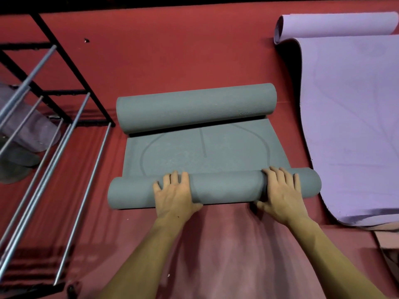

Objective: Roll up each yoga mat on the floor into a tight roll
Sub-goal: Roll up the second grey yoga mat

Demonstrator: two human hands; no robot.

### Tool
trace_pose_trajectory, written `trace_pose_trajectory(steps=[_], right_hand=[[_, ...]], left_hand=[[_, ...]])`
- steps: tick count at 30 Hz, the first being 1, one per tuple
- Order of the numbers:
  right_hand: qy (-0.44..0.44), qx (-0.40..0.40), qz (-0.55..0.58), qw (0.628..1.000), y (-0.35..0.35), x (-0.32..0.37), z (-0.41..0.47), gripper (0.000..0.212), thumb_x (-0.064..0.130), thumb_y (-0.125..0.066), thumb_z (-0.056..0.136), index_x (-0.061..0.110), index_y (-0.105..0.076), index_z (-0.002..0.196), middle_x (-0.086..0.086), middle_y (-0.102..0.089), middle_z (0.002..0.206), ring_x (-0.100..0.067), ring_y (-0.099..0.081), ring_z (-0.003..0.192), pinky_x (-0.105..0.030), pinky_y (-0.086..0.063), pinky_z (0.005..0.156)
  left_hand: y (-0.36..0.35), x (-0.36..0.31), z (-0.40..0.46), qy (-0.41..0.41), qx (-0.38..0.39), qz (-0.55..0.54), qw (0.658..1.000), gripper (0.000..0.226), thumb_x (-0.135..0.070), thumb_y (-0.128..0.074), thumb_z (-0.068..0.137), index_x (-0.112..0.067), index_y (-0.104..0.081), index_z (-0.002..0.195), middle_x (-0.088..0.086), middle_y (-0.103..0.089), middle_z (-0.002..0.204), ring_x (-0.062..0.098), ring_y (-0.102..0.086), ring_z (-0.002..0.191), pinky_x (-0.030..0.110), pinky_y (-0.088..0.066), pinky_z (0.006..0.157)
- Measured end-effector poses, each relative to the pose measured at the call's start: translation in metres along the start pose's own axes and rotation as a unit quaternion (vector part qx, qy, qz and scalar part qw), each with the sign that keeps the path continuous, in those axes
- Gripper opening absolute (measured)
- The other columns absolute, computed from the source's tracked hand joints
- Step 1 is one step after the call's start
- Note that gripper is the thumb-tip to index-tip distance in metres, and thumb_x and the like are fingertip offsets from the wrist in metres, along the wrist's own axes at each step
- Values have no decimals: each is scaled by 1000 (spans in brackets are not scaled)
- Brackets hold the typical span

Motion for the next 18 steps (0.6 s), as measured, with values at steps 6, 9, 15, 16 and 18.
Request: trace_pose_trajectory(steps=[6, 9, 15, 16, 18], right_hand=[[-42, 0, -39, 998, -7, -2, 3, 117, 47, -94, 57, 27, -35, 156, -18, -31, 162, -50, -18, 150, -75, -13, 117], [-44, -19, -50, 998, -3, -6, 6, 114, 53, -93, 59, 35, -37, 156, -19, -38, 155, -47, -26, 145, -78, -19, 114], [-45, -41, -86, 994, 16, -5, 9, 103, 57, -94, 50, 38, -50, 141, -7, -56, 130, -34, -48, 120, -72, -31, 104], [-46, -43, -90, 994, 19, -5, 8, 101, 57, -93, 50, 39, -51, 139, -6, -56, 128, -33, -48, 117, -70, -32, 104], [-42, -38, -97, 994, 20, -4, 4, 96, 61, -90, 49, 40, -54, 136, -4, -56, 122, -32, -49, 111, -68, -34, 102]], left_hand=[[-2, 1, 6, 11, -21, 42, 999, 95, -68, -78, 74, -34, -36, 152, 5, -44, 148, 28, -39, 135, 54, -31, 114], [-5, 5, 15, 7, -1, 48, 999, 102, -67, -83, 65, -36, -35, 150, 0, -47, 141, 25, -41, 132, 53, -31, 112], [-1, 7, 13, 10, -25, 51, 998, 95, -55, -89, 64, -37, -42, 144, -5, -54, 134, 21, -46, 127, 50, -33, 107], [0, 6, 13, 14, -20, 48, 999, 94, -54, -89, 63, -37, -42, 143, -5, -53, 134, 21, -45, 128, 50, -32, 107], [1, 7, 14, 16, -4, 43, 999, 92, -54, -90, 61, -38, -44, 140, -6, -54, 133, 20, -45, 127, 49, -33, 107]])
Point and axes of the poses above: each hand's wrist, its own z-axis towards the middle knuckle, its own y-axis out of the back of the hand, x = y × z, the point moved 10 cm from there along z, towards the middle knuckle
